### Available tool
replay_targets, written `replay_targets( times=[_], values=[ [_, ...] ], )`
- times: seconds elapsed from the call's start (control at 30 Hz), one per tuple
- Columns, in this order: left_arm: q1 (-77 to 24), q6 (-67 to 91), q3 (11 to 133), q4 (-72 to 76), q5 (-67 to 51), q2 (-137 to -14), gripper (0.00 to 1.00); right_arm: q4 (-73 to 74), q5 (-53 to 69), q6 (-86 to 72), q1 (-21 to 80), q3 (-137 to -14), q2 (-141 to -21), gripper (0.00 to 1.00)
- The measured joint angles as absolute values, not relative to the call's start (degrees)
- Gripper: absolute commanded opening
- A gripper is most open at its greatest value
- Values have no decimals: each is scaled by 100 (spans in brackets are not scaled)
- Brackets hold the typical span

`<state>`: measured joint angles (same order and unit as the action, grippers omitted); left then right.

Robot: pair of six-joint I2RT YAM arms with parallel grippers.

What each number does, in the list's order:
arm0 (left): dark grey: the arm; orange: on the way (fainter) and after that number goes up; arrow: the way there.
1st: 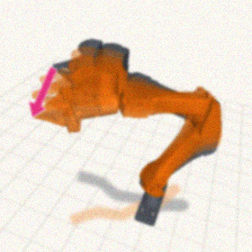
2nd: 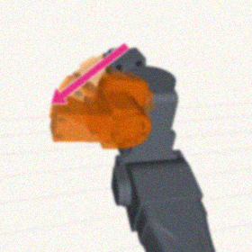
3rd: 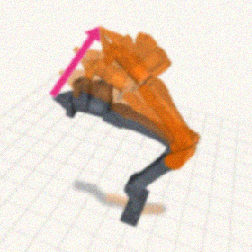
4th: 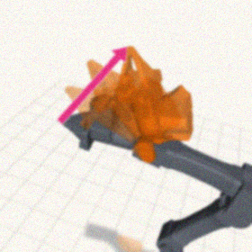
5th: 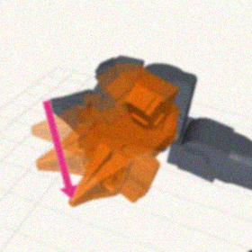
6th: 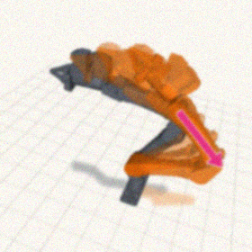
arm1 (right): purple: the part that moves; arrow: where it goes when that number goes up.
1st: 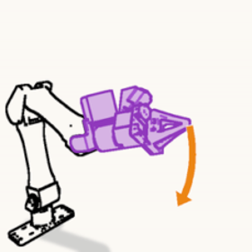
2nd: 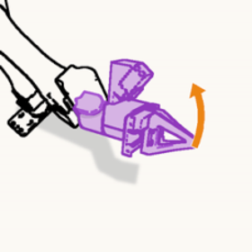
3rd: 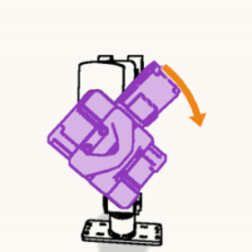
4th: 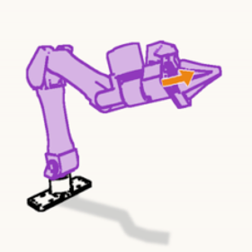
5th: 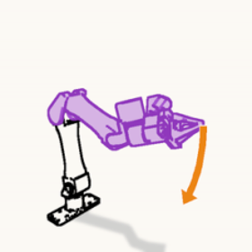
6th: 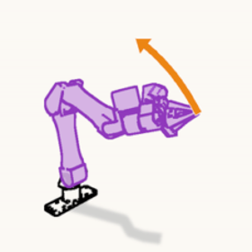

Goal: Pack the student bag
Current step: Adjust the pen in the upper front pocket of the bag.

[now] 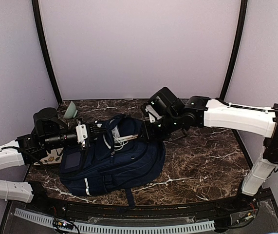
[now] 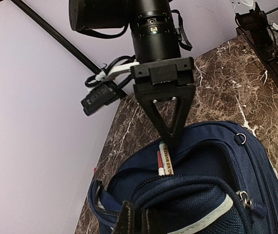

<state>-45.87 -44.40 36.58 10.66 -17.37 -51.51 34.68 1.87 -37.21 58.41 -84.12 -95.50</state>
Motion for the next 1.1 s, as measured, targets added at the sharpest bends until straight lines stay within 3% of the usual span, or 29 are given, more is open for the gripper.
replay_targets(
  times=[0.27, 0.87, 1.0, 1.1],
  values=[
    [-4587, -4440, 3658, 1061, -1752, -5151, 0, 3645, 176, -3559, 5883, -8755, -10049, 23],
    [-4587, -4440, 3658, 1063, -1756, -5151, 0, 3527, -386, -2443, 5774, -10363, -11441, 21],
    [-4587, -4440, 3658, 1063, -1754, -5151, 0, 3457, -384, -2335, 5734, -10425, -11487, 24],
    [-4587, -4440, 3658, 1063, -1756, -5151, 0, 3465, -412, -2261, 5728, -10433, -11476, 33]
  ],
)
